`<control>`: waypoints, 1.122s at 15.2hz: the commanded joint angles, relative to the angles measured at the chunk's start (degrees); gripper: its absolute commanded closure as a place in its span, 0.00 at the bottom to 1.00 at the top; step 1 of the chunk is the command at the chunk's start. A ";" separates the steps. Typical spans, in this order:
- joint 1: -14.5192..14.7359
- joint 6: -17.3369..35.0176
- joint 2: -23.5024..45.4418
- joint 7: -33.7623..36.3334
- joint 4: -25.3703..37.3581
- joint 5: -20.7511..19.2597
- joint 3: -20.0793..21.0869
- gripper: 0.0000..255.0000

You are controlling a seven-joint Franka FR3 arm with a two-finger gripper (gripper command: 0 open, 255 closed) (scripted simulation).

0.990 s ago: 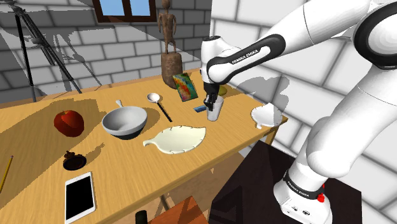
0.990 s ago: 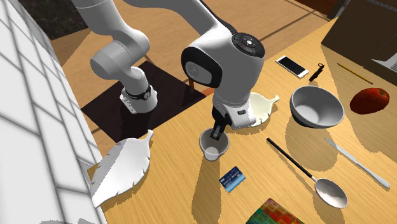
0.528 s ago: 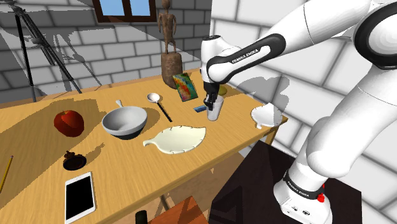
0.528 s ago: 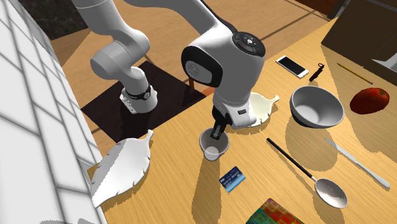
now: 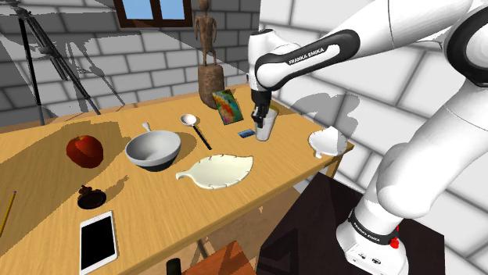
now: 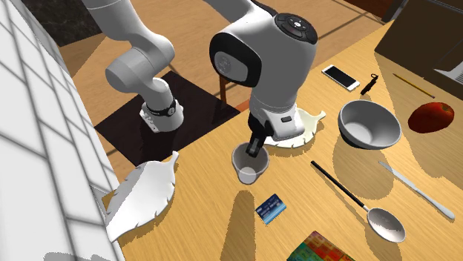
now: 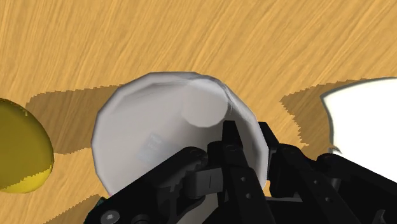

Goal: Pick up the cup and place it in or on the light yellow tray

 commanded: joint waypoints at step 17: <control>3.73 -11.73 0.15 6.66 10.84 2.00 5.30 1.00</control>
